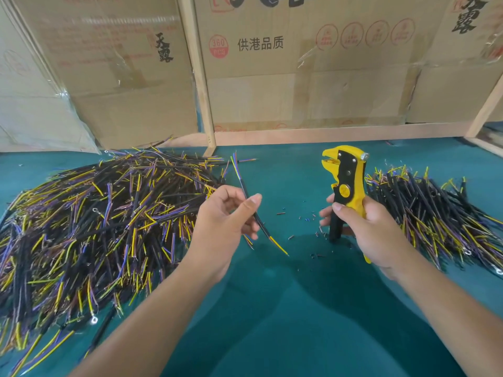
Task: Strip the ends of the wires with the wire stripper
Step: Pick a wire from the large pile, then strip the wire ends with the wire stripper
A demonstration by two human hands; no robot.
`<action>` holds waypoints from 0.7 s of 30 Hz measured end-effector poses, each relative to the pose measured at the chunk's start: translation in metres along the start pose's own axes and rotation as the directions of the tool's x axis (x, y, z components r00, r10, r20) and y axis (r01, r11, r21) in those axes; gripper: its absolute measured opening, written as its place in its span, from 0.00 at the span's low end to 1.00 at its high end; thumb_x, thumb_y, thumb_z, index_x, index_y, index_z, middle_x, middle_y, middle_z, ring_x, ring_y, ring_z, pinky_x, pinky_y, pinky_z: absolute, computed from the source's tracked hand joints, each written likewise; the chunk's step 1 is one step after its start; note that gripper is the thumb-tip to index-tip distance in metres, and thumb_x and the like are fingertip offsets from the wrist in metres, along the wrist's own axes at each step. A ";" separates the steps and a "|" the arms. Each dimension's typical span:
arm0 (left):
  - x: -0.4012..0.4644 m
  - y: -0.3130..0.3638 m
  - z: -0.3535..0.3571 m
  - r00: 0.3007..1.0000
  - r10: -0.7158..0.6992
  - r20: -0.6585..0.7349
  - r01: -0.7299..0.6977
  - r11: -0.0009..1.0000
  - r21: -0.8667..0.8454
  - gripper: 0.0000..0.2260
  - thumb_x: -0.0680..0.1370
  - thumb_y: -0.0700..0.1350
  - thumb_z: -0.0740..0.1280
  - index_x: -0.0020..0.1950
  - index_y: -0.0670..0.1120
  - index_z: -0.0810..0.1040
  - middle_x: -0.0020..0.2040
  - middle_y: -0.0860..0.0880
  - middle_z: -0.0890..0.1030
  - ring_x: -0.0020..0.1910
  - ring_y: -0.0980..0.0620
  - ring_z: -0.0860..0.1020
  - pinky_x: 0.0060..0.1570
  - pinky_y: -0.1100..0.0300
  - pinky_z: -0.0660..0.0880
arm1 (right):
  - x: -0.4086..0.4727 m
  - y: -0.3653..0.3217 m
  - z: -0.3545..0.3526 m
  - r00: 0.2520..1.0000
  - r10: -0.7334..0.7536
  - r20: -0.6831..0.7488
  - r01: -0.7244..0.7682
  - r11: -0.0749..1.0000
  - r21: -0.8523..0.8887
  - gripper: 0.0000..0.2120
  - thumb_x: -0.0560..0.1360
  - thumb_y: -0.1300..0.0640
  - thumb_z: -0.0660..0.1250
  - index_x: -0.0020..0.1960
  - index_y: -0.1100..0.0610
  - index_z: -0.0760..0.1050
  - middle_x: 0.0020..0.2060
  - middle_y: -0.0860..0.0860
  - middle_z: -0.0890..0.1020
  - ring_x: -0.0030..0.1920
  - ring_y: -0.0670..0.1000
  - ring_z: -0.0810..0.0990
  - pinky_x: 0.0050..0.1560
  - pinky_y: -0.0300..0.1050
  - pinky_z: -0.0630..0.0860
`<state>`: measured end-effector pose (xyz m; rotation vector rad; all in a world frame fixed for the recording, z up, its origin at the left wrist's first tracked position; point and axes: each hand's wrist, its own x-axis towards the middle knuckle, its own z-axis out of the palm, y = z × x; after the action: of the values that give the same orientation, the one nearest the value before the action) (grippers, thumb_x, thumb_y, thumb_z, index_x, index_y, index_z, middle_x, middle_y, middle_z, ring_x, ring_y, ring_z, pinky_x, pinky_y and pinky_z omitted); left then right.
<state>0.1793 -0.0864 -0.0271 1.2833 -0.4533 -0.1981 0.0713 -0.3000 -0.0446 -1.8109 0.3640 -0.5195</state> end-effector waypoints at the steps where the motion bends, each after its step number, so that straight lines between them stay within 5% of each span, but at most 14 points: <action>1: -0.001 0.000 0.001 1.000 -0.002 0.006 0.002 1.000 0.010 0.08 0.78 0.37 0.69 0.45 0.41 0.70 0.34 0.45 0.73 0.25 0.50 0.73 0.24 0.60 0.72 | 0.000 0.000 0.000 1.000 -0.002 0.000 0.002 1.000 0.001 0.06 0.83 0.57 0.62 0.56 0.50 0.77 0.46 0.49 0.87 0.50 0.54 0.86 0.61 0.67 0.75; 6: -0.002 -0.003 0.002 0.999 0.023 0.048 -0.026 0.998 0.064 0.09 0.77 0.36 0.71 0.47 0.42 0.71 0.32 0.50 0.76 0.23 0.50 0.72 0.24 0.59 0.72 | 0.000 0.001 -0.001 1.000 -0.004 0.000 0.004 1.000 0.011 0.06 0.83 0.57 0.62 0.56 0.51 0.77 0.46 0.50 0.87 0.49 0.54 0.86 0.61 0.67 0.75; 12: -0.004 -0.006 0.002 0.973 0.177 0.148 -0.219 0.911 0.350 0.05 0.74 0.46 0.69 0.42 0.52 0.73 0.36 0.57 0.74 0.32 0.52 0.72 0.34 0.49 0.74 | 0.001 0.001 0.000 1.000 -0.007 0.000 0.007 1.000 0.028 0.06 0.83 0.58 0.62 0.55 0.52 0.78 0.45 0.52 0.87 0.48 0.55 0.86 0.62 0.67 0.75; 16: -0.007 -0.004 0.005 0.970 0.167 0.176 -0.217 0.921 0.323 0.05 0.75 0.52 0.67 0.41 0.55 0.73 0.35 0.59 0.73 0.27 0.54 0.68 0.26 0.55 0.70 | 0.002 0.001 0.000 1.000 -0.015 0.001 0.015 1.000 0.027 0.06 0.83 0.58 0.62 0.56 0.53 0.77 0.45 0.52 0.87 0.48 0.55 0.86 0.62 0.66 0.76; 21: -0.009 -0.001 0.005 0.959 0.204 0.198 -0.266 0.891 0.367 0.09 0.81 0.55 0.63 0.45 0.53 0.76 0.31 0.60 0.69 0.30 0.59 0.64 0.31 0.65 0.63 | 0.002 0.002 -0.001 1.000 -0.009 0.005 0.009 0.999 0.032 0.06 0.83 0.58 0.62 0.56 0.53 0.77 0.45 0.52 0.87 0.48 0.55 0.86 0.62 0.66 0.76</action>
<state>0.1693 -0.0878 -0.0293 1.5952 -0.8087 0.0022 0.0724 -0.3025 -0.0461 -1.7838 0.3419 -0.5238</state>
